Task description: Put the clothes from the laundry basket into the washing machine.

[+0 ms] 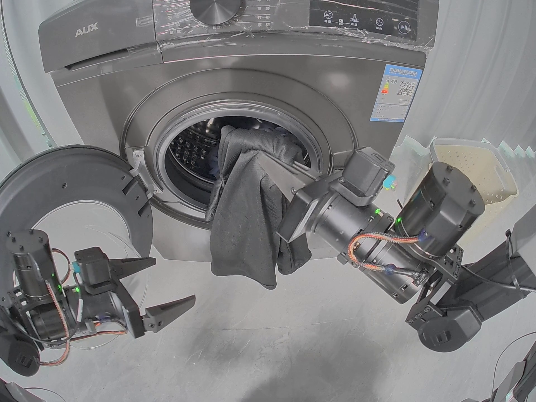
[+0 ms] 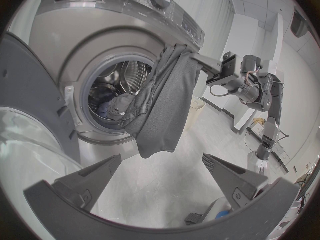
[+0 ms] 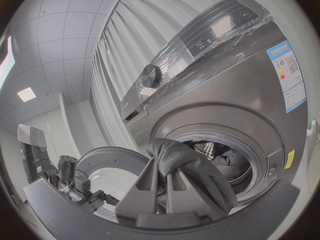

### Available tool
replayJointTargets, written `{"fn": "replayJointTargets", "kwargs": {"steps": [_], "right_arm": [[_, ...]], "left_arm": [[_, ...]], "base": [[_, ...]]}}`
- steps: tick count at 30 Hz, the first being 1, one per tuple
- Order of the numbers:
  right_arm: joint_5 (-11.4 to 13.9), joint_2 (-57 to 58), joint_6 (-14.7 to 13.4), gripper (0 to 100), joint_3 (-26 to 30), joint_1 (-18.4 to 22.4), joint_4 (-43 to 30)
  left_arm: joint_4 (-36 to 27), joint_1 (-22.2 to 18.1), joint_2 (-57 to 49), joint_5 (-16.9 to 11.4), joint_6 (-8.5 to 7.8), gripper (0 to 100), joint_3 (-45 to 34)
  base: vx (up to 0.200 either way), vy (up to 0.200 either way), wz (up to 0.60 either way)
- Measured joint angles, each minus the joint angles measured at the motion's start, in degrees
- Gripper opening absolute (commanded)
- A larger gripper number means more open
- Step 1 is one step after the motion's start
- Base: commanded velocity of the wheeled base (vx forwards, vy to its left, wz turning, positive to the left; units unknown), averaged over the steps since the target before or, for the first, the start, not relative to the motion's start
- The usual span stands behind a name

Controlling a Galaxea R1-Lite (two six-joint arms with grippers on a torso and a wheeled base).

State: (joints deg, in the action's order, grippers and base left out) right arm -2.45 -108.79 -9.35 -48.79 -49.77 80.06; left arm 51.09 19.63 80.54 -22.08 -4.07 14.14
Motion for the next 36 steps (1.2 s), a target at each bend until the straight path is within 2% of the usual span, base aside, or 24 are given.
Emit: {"fn": "replayJointTargets", "kwargs": {"steps": [5, 21, 26, 36], "right_arm": [[0.0, -0.1, 0.0, 0, 0.0, -0.2, 0.1], [0.0, 0.1, 0.4, 0, 0.4, -0.6, 0.2], [0.0, 0.2, 0.4, 0, 0.7, -0.6, 0.3], [0.0, 0.2, 0.4, 0, 0.9, -0.7, 0.5]], "left_arm": [[3.8, 1.4, 7.5, -0.1, 0.4, 100, 1.6], [6.3, 1.7, 22.6, -0.1, 2.13, 100, 10.7], [10.8, 1.8, 26.5, 0.0, 3.1, 100, 11.9], [17.7, 2.2, 33.3, -0.6, 3.36, 100, 13.2]], "base": [[0.0, 0.0, 0.0], [0.0, 0.0, 0.0], [0.0, 0.0, 0.0], [0.0, 0.0, 0.0]]}}
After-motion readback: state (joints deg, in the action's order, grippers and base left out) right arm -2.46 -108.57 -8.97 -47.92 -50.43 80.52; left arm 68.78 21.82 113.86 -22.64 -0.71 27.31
